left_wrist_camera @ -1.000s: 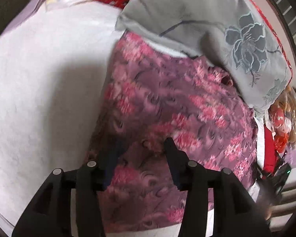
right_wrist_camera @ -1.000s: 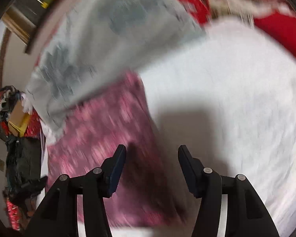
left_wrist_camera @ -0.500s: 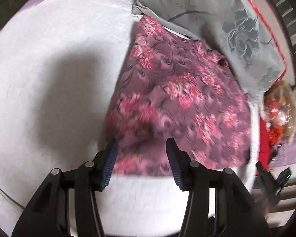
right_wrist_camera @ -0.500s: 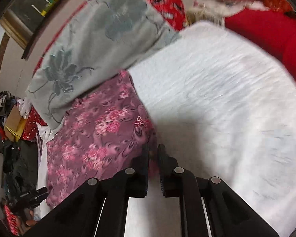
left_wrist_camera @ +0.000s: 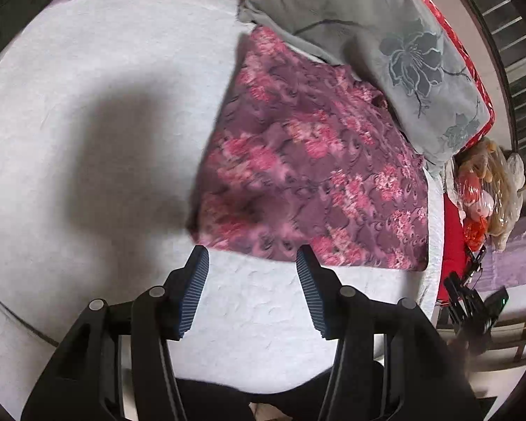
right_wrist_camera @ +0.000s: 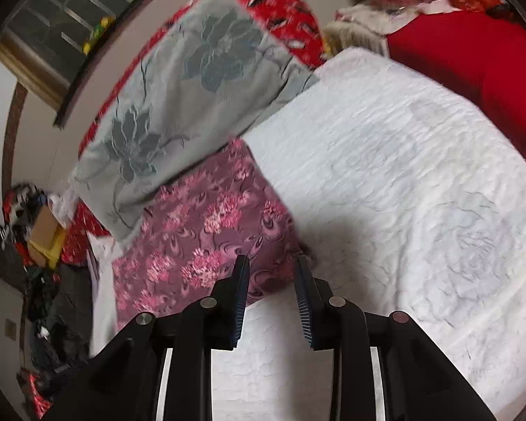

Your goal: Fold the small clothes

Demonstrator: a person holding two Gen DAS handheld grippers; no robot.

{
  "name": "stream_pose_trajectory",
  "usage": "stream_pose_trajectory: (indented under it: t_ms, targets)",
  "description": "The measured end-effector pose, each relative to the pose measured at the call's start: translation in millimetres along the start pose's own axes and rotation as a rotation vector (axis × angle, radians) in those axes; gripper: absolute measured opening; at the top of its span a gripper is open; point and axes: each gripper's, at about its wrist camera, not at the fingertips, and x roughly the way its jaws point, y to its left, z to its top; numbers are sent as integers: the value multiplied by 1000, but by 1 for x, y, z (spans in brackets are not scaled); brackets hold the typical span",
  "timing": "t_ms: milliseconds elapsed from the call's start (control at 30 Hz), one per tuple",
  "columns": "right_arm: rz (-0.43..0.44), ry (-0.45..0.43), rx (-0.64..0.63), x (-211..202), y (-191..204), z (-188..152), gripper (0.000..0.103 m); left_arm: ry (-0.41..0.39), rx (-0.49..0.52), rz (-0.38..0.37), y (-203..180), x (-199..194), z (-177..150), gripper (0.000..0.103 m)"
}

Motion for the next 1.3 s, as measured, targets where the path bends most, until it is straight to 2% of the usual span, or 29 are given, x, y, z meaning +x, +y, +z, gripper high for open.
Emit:
stream_pose_trajectory:
  t_ms: [133,233,333,400,433,467,533,567,600,667,733,767,833,900,933,967,1000,1067,1133,1200,1233,1300]
  targets:
    - [8,53,-98,34,22,20,29,-33,-19,15,-21,10,28,51]
    - [36,75,-203,60,46,36,29,-23,-58,10,-37,31,59,51]
    - [68,88,-290,88,65,50,29,-31,-55,22,-57,53,84,51]
    - [94,73,-329,102,70,56,29,-39,-52,36,-64,70,96,57]
    - [90,63,-348,110,70,58,31,-41,-53,58,-66,82,100,64]
    - [75,64,-362,122,67,58,37,-37,-48,90,-66,93,102,64]
    - [-21,144,-366,159,52,51,39,-25,15,161,-71,110,104,68]
    - [-6,139,-360,164,47,49,38,-33,54,184,-77,109,104,68]
    - [13,95,-359,157,49,50,39,-33,79,187,-82,106,104,68]
    - [39,97,-354,149,55,58,40,-62,112,142,-91,92,106,68]
    - [96,17,-342,133,59,68,40,-109,127,116,-98,79,108,68]
    - [103,-8,-333,129,60,73,40,-128,134,127,-100,76,110,68]
    - [105,-23,-309,131,60,82,40,-138,143,203,-102,84,113,69]
    - [58,-9,-299,144,56,84,42,-67,143,276,-98,111,116,69]
    - [22,39,-307,160,53,83,44,-22,141,296,-95,125,117,74]
    - [-24,107,-319,176,50,81,43,-30,148,313,-96,127,117,76]
    - [-39,96,-352,178,52,78,44,-47,160,329,-100,122,117,76]
    - [-59,63,-379,166,63,78,46,-57,188,316,-108,112,116,76]
    - [22,33,-373,151,71,74,46,-95,208,316,-114,103,110,76]
    - [74,20,-382,144,74,66,48,-95,236,343,-116,105,105,76]
    - [74,30,-393,145,76,59,49,-81,247,361,-116,110,101,76]
    - [11,100,-451,163,75,39,51,-65,245,374,-111,114,97,76]
